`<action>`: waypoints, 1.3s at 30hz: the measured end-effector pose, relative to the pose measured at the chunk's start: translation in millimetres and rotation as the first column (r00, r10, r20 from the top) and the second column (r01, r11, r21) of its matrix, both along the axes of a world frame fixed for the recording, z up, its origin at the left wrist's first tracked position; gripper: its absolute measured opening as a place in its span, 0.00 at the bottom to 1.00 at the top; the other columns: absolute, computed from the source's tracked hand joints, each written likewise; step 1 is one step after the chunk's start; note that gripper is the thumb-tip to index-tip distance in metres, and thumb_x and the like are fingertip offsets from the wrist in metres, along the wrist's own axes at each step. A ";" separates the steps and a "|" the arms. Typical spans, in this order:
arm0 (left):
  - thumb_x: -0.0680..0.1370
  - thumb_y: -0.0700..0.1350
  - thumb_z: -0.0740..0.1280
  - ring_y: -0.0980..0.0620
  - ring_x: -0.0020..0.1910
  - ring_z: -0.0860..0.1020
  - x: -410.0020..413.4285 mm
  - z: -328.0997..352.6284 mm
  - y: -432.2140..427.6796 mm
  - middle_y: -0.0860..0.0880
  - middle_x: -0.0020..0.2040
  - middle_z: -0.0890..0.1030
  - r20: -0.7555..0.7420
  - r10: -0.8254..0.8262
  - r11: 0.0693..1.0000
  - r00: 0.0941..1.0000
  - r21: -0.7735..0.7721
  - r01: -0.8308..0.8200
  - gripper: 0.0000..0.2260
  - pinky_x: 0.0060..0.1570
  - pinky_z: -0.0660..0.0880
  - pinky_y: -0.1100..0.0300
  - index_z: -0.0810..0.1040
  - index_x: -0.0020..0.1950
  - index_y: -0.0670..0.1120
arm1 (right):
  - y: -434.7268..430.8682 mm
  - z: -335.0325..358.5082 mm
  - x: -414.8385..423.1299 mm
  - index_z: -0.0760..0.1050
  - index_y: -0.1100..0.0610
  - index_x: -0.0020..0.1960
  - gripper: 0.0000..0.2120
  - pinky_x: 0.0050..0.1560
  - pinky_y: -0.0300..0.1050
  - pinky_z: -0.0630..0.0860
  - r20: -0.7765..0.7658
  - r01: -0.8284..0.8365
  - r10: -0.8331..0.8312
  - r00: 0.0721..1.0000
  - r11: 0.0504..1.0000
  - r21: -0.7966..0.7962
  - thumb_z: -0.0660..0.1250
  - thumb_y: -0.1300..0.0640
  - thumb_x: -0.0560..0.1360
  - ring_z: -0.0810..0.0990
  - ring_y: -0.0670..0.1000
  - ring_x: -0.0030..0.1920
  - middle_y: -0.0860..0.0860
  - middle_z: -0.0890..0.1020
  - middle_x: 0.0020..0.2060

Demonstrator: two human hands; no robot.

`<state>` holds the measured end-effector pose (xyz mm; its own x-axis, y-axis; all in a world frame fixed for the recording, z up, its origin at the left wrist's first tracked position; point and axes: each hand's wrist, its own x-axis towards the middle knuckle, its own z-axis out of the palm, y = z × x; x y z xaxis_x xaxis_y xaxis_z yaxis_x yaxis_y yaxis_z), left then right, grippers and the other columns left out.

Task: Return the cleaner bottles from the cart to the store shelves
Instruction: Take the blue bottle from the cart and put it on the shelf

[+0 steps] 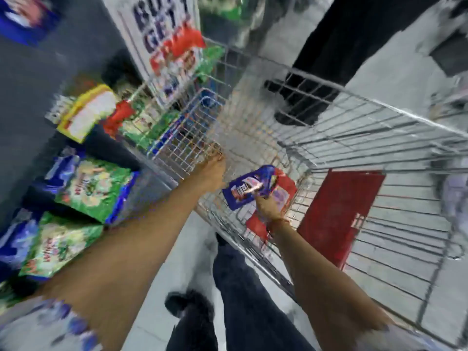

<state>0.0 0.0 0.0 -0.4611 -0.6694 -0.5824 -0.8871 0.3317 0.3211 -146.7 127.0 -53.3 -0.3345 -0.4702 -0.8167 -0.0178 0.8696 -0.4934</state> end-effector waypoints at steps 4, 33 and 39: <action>0.69 0.46 0.74 0.38 0.63 0.71 -33.1 -51.9 -10.5 0.36 0.65 0.71 0.082 -0.007 0.982 0.997 0.186 -0.009 0.32 0.58 0.71 0.49 0.65 0.67 0.37 | -5.4 -51.4 0.5 0.69 0.55 0.43 0.04 0.35 0.42 0.68 0.168 0.267 -0.292 0.941 0.951 0.157 0.59 0.58 0.77 0.69 0.51 0.32 0.54 0.70 0.36; 0.59 0.38 0.80 0.40 0.59 0.77 21.0 33.7 -45.8 0.39 0.59 0.79 -0.334 0.515 0.823 0.790 0.449 -0.347 0.35 0.60 0.74 0.46 0.70 0.62 0.37 | -94.3 70.2 5.9 0.74 0.59 0.55 0.11 0.46 0.43 0.78 0.404 0.273 -0.067 0.912 0.835 -0.478 0.67 0.65 0.73 0.80 0.50 0.44 0.50 0.80 0.44; 0.53 0.43 0.81 0.45 0.51 0.80 71.9 108.9 -25.5 0.46 0.52 0.82 -0.597 0.599 0.793 0.534 0.346 -0.502 0.31 0.54 0.78 0.50 0.75 0.54 0.50 | -115.7 164.2 44.5 0.75 0.58 0.52 0.09 0.44 0.42 0.78 0.351 0.143 0.141 0.926 0.728 -0.670 0.66 0.67 0.73 0.79 0.50 0.42 0.53 0.80 0.45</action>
